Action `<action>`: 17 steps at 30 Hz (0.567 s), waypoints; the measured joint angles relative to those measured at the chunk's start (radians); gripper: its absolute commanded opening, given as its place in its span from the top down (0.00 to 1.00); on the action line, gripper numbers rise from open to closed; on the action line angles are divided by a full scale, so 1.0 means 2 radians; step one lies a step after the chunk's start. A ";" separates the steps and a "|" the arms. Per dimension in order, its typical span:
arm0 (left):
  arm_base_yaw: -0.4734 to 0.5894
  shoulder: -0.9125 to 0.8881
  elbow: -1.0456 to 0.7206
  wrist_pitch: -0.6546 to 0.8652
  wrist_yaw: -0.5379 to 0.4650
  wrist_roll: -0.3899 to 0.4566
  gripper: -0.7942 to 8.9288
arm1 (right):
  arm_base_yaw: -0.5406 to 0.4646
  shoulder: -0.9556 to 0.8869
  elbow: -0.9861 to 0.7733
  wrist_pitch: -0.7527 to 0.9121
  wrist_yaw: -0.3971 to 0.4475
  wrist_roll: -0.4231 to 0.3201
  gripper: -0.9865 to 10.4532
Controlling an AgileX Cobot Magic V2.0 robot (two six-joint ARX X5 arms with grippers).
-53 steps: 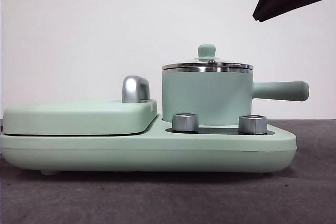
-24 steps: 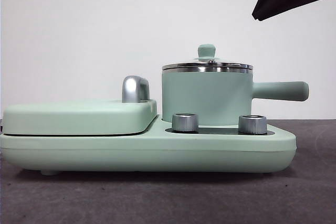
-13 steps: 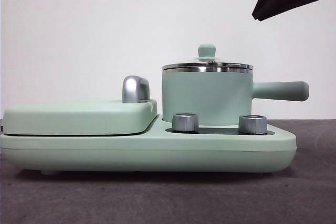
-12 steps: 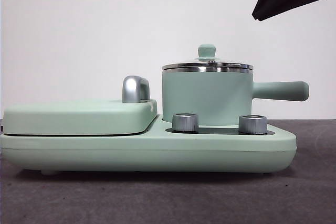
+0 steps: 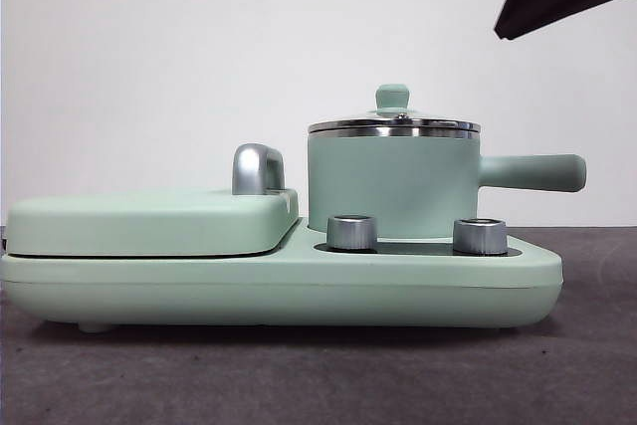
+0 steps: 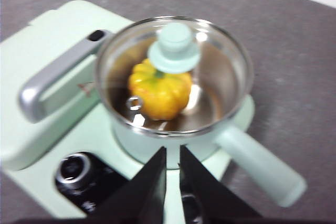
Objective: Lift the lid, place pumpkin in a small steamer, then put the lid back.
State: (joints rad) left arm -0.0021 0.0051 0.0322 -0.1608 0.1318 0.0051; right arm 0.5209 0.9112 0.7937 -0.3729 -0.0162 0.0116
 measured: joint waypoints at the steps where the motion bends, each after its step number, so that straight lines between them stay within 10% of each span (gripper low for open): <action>1: 0.000 0.000 0.000 0.000 0.000 0.000 0.91 | -0.004 -0.008 -0.009 0.006 0.007 -0.004 0.88; 17: 0.000 0.000 0.000 0.000 0.000 0.001 0.91 | -0.170 -0.299 -0.277 0.125 0.022 -0.002 0.88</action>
State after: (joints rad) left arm -0.0017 0.0051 0.0322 -0.1604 0.1318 0.0071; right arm 0.1810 0.3134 0.2390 -0.1226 0.0269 0.0078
